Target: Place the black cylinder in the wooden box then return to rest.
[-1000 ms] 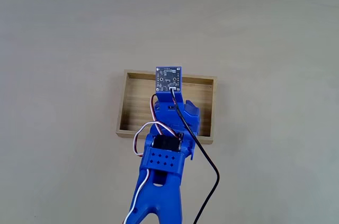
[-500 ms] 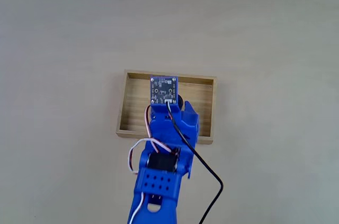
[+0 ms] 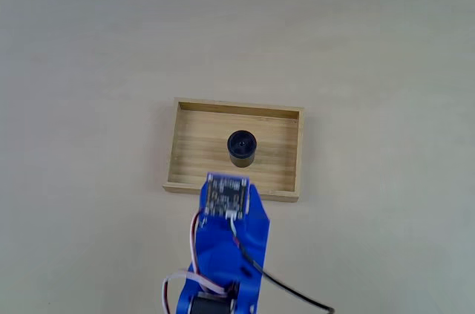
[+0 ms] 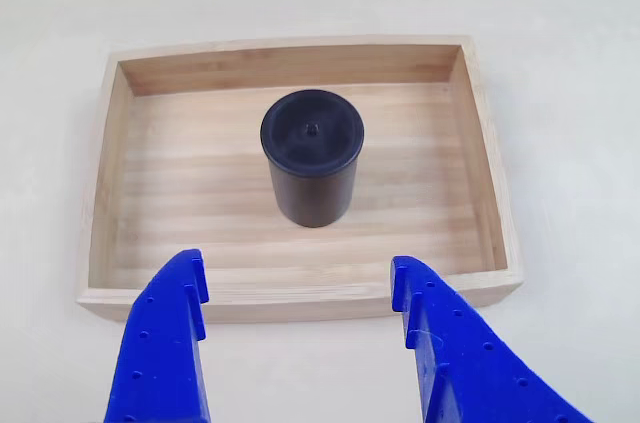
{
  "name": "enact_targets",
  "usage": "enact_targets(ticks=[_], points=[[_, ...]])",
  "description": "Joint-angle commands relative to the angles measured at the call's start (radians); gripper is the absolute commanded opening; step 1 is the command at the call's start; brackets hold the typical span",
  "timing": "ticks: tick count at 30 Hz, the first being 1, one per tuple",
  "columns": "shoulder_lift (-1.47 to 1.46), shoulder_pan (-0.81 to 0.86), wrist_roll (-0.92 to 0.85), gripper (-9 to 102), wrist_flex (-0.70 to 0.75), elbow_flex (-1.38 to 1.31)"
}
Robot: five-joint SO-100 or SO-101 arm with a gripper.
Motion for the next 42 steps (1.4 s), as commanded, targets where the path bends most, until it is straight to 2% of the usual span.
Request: enact_targets(ticks=[1,9,13,17,25,42], points=[[-0.25,0.012,-0.025,24,0.071,0.052],[-0.479,-0.005,-0.107,11,0.236,0.172],[-0.545,-0.014,-0.138,3,0.268,0.23],[-0.6,-0.018,-0.15,0,0.268,0.302],[-0.696,-0.029,-0.15,0,0.334,0.425],[-0.698,-0.031,-0.146,0,0.488,0.607]])
